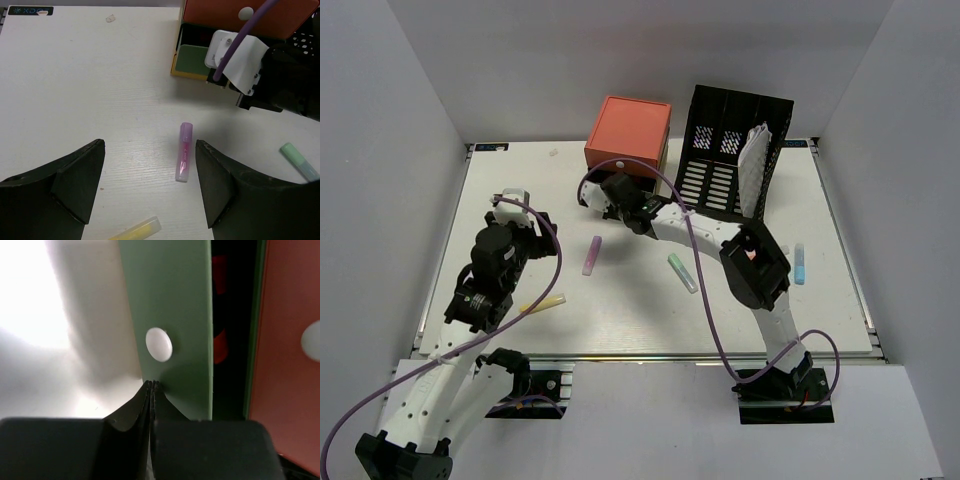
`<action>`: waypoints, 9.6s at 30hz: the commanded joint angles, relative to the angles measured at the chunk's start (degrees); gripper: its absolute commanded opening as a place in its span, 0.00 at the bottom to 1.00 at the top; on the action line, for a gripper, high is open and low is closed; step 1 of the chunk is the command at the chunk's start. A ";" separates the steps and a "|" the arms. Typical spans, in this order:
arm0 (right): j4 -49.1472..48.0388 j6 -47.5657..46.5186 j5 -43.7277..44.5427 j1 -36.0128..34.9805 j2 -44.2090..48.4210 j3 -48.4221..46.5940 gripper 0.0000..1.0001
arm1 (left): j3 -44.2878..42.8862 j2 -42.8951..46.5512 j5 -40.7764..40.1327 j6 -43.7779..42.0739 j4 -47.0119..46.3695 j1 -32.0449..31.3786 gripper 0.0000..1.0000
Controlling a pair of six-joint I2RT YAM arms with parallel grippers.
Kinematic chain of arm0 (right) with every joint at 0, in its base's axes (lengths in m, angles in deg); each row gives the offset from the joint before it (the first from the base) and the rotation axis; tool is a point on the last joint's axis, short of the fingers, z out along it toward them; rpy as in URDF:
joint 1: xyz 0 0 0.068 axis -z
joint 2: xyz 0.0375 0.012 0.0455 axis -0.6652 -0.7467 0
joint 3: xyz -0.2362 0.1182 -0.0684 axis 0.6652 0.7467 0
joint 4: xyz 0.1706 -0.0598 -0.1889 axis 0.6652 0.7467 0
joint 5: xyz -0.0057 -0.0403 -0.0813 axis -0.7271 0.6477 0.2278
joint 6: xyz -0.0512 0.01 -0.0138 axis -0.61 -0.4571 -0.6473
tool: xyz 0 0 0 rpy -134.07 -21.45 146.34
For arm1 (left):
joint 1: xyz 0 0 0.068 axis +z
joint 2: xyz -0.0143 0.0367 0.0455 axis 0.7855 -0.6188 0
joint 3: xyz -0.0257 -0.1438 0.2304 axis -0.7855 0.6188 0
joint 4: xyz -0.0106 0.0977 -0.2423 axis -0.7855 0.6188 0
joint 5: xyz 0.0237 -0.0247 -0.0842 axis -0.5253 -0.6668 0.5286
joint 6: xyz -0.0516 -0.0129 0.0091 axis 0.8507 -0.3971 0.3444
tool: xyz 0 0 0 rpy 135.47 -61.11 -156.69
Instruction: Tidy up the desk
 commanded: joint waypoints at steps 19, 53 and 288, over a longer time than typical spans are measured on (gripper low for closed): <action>-12.47 -11.90 6.44 2.63 -4.17 -5.07 0.00 | 0.74 1.18 -1.52 0.60 -0.49 0.04 0.83; 9.60 32.91 -78.96 27.14 39.69 25.06 0.00 | 2.49 -23.59 27.57 26.95 -24.19 0.04 0.16; 5.73 27.38 -93.14 46.22 50.24 36.06 0.42 | -33.70 -59.36 7.26 79.35 -7.34 -4.35 0.00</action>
